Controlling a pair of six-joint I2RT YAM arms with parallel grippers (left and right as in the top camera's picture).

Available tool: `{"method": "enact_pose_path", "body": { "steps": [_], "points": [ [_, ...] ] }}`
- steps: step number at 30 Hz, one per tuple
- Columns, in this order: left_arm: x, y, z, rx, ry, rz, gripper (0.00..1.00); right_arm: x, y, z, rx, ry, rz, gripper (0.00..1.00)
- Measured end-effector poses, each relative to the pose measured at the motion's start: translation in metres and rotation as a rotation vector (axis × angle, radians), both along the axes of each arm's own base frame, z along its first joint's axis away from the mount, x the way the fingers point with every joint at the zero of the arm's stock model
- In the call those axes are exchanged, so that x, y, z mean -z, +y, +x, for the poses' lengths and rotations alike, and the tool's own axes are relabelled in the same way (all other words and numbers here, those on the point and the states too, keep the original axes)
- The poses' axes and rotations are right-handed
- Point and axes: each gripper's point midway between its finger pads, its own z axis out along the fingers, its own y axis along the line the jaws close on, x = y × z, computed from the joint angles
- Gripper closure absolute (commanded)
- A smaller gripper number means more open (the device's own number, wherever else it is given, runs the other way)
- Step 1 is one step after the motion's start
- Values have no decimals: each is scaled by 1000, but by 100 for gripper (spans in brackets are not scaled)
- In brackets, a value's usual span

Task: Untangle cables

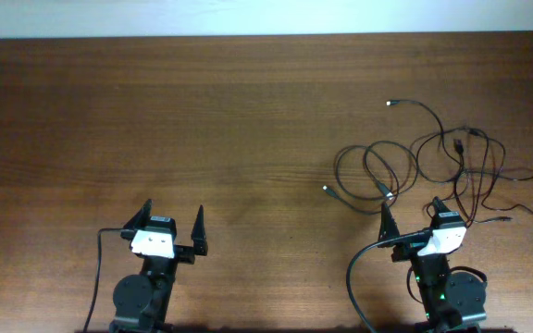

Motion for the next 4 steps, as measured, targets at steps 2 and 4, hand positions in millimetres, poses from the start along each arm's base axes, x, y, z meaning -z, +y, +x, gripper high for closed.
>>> {"method": "enact_pose_path", "body": {
  "steps": [2, 4],
  "points": [
    [0, 0, 0, 0, 0, 0, 1, 0, 0, 0, 0, 0, 0, 2],
    [0, 0, 0, 0, 0, 0, 1, 0, 0, 0, 0, 0, 0, 2]
  ]
}}
